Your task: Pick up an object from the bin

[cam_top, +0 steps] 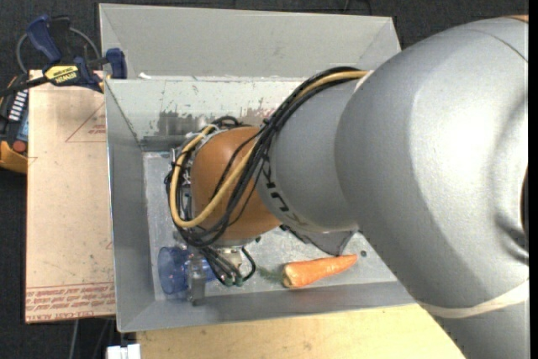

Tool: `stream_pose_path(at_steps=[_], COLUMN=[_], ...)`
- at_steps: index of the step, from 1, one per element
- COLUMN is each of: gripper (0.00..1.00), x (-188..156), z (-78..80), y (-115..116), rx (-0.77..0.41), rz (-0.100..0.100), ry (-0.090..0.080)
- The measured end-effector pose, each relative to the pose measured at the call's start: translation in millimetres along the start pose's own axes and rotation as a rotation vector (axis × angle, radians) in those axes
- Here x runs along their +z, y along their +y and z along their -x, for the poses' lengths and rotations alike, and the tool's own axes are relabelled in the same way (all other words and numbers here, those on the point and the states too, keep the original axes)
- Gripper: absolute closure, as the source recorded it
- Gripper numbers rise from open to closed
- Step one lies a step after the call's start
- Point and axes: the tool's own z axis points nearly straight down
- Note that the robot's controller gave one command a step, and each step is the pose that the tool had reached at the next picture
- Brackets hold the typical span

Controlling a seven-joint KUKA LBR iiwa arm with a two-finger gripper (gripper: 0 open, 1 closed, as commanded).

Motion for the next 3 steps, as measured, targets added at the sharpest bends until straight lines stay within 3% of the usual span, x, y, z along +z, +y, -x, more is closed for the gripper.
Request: stream_pose_path(at_steps=[1,3], gripper=[1.0,1.0], x=[-20.1,-61.1], z=[-3.4,-1.9], y=[-0.5,0.4], rx=[0.0,-0.001], rz=[-0.003,-0.002], ry=[0.013,0.009])
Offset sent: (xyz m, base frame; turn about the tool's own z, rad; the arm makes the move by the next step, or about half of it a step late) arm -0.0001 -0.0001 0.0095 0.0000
